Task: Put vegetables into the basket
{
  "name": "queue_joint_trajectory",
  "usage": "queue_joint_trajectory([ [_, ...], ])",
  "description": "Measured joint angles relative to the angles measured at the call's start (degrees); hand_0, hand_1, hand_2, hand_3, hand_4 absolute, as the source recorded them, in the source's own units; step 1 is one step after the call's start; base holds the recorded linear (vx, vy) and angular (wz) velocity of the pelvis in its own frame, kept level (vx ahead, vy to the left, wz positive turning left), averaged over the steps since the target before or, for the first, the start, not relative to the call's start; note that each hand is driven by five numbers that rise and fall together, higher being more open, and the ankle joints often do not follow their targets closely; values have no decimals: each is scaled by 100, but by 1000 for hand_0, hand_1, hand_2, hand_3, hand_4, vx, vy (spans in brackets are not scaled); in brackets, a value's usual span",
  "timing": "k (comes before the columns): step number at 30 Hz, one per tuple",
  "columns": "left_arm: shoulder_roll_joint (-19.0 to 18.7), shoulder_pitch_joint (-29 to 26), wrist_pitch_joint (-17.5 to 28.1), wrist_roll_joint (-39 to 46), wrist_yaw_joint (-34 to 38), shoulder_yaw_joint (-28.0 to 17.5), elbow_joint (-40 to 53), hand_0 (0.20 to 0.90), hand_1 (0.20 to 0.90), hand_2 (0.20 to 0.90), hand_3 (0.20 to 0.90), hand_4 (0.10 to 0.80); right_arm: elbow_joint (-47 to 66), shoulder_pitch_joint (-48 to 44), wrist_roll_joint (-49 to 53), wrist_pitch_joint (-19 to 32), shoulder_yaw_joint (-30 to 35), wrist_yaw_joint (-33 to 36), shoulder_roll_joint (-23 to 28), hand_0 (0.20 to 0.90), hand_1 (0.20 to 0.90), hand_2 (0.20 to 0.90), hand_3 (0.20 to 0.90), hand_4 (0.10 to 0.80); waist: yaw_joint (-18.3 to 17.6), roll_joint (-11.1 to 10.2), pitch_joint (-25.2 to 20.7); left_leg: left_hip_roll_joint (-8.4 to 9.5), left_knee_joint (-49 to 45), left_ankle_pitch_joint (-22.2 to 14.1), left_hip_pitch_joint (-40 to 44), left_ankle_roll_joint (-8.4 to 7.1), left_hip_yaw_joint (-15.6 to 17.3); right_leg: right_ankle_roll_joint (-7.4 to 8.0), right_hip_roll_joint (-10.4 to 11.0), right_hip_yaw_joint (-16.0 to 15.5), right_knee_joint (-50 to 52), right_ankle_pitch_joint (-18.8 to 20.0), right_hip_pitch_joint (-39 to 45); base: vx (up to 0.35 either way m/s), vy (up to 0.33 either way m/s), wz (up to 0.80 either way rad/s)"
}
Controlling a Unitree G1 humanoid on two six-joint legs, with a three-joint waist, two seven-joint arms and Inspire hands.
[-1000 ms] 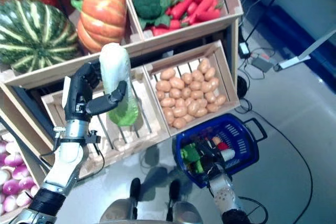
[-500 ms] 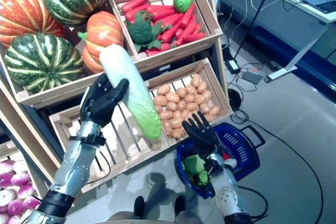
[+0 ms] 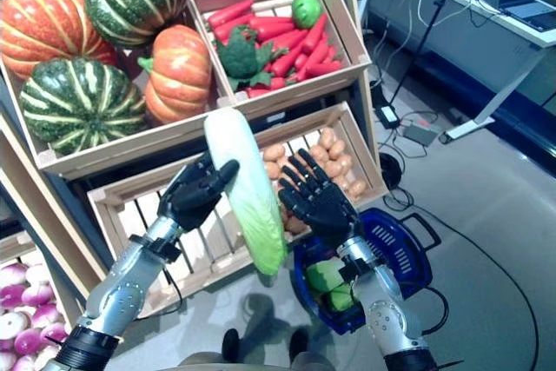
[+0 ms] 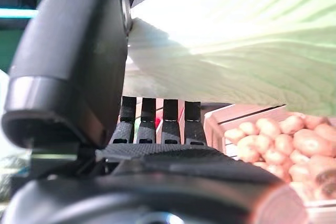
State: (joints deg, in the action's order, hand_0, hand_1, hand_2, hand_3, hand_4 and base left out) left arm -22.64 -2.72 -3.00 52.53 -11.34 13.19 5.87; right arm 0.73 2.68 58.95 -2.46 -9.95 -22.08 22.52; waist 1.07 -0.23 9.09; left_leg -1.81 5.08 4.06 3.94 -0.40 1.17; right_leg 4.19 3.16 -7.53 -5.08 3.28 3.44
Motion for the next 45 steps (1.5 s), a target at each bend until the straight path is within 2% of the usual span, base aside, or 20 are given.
queue_joint_trajectory([
  [7,-345,4,-38,-5,-50,2,12,300,300,300,300,400,173,-27,-9,-405,-210,-237,430,900,900,900,900,800,35,26,-86,0,-1,3,-24,-1,-66,-3,-1,-60,0,-9,4,7,-11,4],
  [11,-513,27,-64,-5,-174,15,12,300,300,300,300,400,202,-53,-69,-735,-248,-715,660,900,900,900,900,800,83,17,-184,2,-1,3,-38,-1,-87,2,2,-86,0,-23,4,-12,-10,3],
  [16,-745,79,-64,-2,-387,244,62,300,300,300,300,400,214,-118,-484,-1076,-523,-925,1135,900,900,900,900,800,141,-31,-288,3,0,1,-39,-1,-92,0,4,-90,-1,-31,5,0,0,0],
  [27,-764,82,-62,0,-438,428,81,300,300,300,300,400,213,-112,-700,-1576,-734,-1066,1241,900,900,900,900,800,129,-43,-348,2,1,-12,-40,-13,-89,-3,4,-88,0,-36,3,0,0,0],
  [34,-771,97,-60,19,-637,437,82,300,300,300,300,400,173,-109,-703,-1732,-862,-1133,1243,900,900,900,900,800,131,-46,-355,3,0,-2,-39,2,-91,-3,4,-89,0,-36,4,0,0,0],
  [38,-787,126,-59,392,-803,443,82,300,300,300,300,400,149,-107,-731,-1737,-870,-1363,1250,900,900,900,900,800,131,-53,-371,2,0,-1,-38,2,-91,-3,4,-89,0,-36,5,0,0,0],
  [45,-795,126,-49,552,-934,444,96,300,300,300,300,400,148,-104,-731,-1737,-901,-1382,1250,900,900,900,900,800,124,-72,-401,3,0,-1,-30,1,-90,-3,4,-87,0,-35,11,0,0,0],
])
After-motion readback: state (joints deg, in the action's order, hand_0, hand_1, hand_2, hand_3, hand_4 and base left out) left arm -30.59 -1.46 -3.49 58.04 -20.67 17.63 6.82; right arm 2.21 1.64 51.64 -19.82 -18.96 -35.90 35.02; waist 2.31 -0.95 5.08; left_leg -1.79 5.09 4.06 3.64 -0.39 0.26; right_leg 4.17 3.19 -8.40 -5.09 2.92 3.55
